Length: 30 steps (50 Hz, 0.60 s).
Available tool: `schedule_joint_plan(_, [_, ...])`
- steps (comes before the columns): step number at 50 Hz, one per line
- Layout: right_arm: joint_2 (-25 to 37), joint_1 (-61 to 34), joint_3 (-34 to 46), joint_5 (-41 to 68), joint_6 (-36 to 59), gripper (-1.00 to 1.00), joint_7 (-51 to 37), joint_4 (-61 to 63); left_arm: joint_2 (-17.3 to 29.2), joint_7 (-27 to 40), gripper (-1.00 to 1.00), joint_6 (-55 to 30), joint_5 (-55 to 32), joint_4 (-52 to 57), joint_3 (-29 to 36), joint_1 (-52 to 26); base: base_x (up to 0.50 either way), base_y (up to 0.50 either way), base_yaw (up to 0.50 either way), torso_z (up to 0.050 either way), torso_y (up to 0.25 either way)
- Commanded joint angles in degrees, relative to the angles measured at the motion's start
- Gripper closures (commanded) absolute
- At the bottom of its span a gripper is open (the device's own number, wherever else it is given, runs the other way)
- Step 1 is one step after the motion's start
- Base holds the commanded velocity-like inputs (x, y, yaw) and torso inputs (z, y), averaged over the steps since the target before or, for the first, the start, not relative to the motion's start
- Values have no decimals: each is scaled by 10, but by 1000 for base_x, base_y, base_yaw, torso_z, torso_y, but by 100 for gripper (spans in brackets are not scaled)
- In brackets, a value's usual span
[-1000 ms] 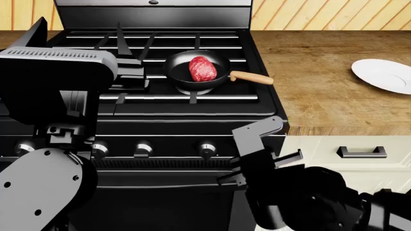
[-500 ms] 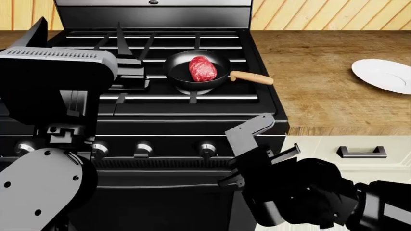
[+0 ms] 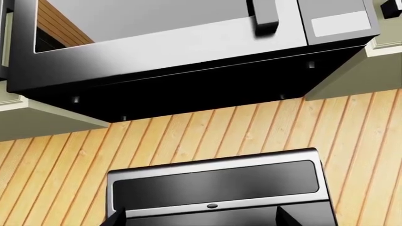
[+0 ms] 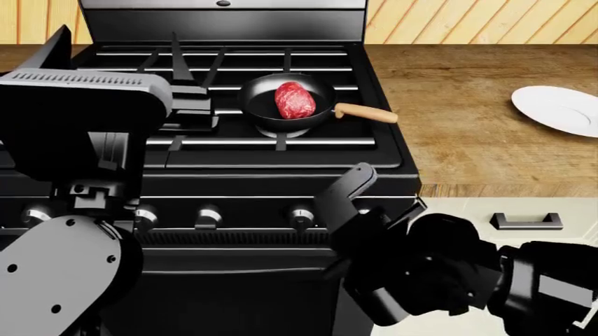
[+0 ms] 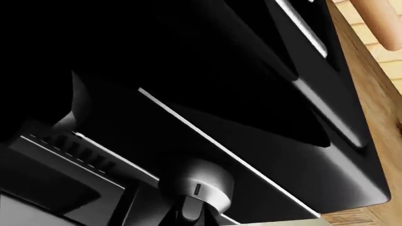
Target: Frozen meat rests on a plate on the counter. Retrieve the meat and place it in a pot on a burner. Then turn the burner on.
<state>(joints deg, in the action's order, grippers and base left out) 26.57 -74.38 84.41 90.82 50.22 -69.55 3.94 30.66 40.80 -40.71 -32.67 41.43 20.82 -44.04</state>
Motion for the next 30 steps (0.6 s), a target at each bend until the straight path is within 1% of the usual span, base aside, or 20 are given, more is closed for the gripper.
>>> schedule_joint_plan(1, [-8, -47, 30, -46, 85, 100, -26, -73, 0, 0, -100, 4, 0, -1, 1, 2, 14, 0, 0, 0, 0])
schedule_joint_plan(19, [-25, -61, 55, -41, 131, 100, -40, -92, -2, 1, -100, 5, -2, -3, 3, 1, 5, -2, -2, -1, 0])
schedule_joint_plan(30, [-56, -75, 95, -42, 191, 100, -35, -123, -2, 0, -100, 8, -1, -5, 4, 2, 6, -3, -3, 0, 0])
